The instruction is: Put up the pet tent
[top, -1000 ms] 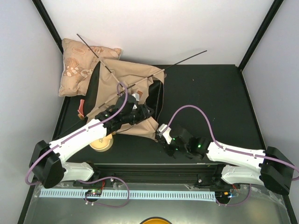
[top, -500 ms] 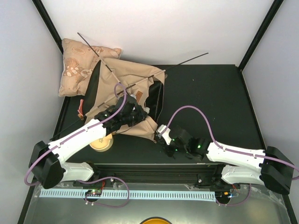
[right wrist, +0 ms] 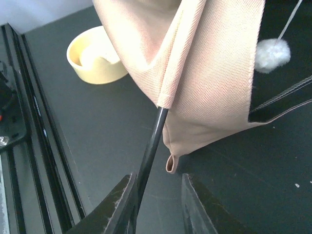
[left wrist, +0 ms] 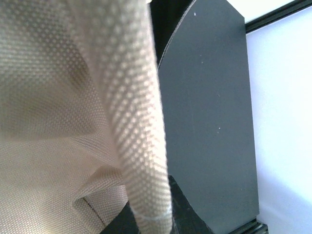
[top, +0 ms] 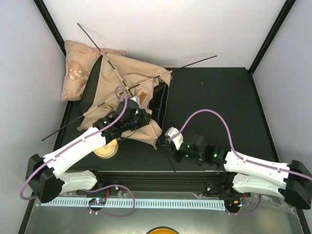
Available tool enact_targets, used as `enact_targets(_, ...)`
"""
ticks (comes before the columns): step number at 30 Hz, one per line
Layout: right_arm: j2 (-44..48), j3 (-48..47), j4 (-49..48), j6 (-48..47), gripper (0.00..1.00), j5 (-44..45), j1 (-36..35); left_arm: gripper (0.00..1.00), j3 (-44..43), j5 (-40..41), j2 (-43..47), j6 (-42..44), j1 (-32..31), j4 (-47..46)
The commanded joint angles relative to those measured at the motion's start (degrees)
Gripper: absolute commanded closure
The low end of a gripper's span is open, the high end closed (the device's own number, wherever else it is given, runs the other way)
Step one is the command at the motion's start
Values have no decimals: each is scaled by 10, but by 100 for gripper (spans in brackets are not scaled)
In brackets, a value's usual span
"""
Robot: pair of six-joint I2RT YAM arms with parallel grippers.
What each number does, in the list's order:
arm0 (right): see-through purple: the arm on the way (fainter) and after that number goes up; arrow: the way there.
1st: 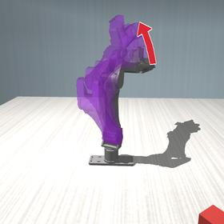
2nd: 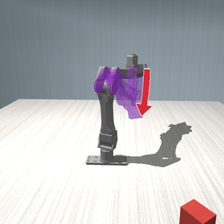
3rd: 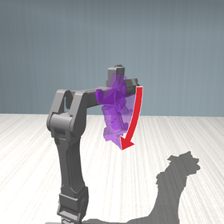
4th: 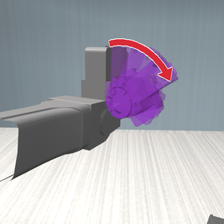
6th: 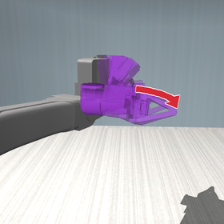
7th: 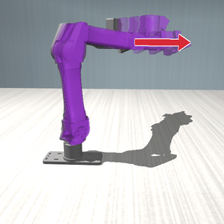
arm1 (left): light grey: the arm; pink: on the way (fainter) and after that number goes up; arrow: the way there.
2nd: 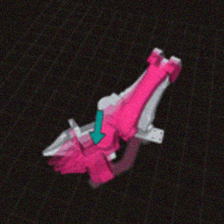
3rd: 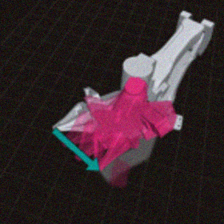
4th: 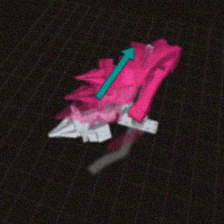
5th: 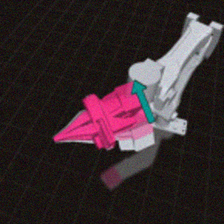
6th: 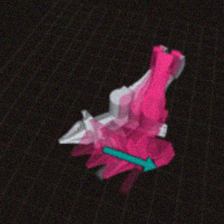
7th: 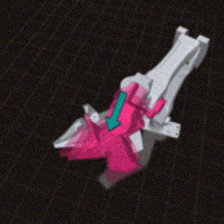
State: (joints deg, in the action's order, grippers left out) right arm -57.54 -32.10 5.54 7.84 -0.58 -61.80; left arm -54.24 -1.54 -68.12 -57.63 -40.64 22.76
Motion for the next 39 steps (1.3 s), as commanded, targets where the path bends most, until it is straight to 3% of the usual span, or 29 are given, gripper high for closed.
enact_targets(1, 31, 4, -17, 5, 71, 1, -2, 99, -3, 19, 37, 42, -6, -30)
enact_targets(12, 91, 16, -24, 15, 65, 23, -2, 98, 43, 132, 115, 42, -74, -51)
enact_targets(18, 124, 34, -32, 27, 64, 56, -2, 98, 44, 179, 140, 97, -105, -61)
enact_targets(28, 139, 48, -36, 34, 63, 84, -1, 98, 43, 186, 157, 175, -124, -95)
enact_targets(39, 130, 47, -38, 27, 62, 85, -2, 98, 38, 176, 154, 200, -126, -106)
